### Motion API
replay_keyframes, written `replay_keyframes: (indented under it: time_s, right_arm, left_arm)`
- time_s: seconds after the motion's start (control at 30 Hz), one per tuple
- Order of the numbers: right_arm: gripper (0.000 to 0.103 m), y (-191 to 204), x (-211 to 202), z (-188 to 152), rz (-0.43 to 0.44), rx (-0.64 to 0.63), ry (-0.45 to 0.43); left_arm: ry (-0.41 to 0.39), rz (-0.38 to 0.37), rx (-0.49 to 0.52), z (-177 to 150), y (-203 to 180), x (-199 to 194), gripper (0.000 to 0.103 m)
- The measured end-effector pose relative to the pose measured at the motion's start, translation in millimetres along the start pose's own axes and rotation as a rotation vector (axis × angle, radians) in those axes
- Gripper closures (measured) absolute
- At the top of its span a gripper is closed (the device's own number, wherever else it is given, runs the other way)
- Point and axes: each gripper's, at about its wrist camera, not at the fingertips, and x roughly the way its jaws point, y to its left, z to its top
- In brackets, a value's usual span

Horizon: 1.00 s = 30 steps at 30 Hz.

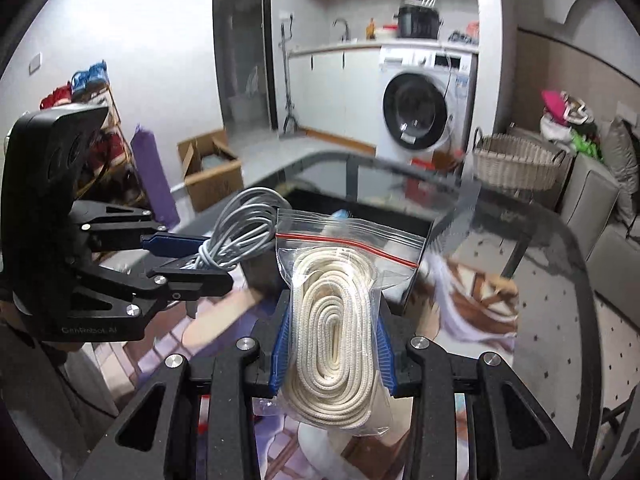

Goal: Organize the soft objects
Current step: 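Lift the cable with the left gripper while the right gripper lifts the rope bag above the box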

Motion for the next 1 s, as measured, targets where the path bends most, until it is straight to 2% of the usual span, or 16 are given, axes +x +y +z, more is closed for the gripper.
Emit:
replay_keyframes:
  time_s: [0.2, 0.53, 0.7, 1.0]
  right_arm:
    - [0.067, 0.4, -26.8, 9.4, -0.014, 0.021, -0.143]
    - [0.067, 23.6, -83.1, 16.0, -0.072, -0.033, -0.413]
    - [0.067, 24.6, -101.4, 11.4, -0.095, -0.019, -0.482]
    - [0.067, 19.4, -102.5, 9.8, -0.095, -0.004, -0.491]
  left_arm:
    - [-0.133, 0.054, -0.007, 4.5, 5.7, -18.9, 0.072]
    - [-0.367, 0.135, -0.004, 2.2, 10.8, -56.6, 0.072]
    - [-0.405, 0.15, -0.001, 0.6, 11.0, -65.4, 0.072]
    - [-0.424, 0.152, -0.009, -2.4, 13.8, -68.3, 0.072]
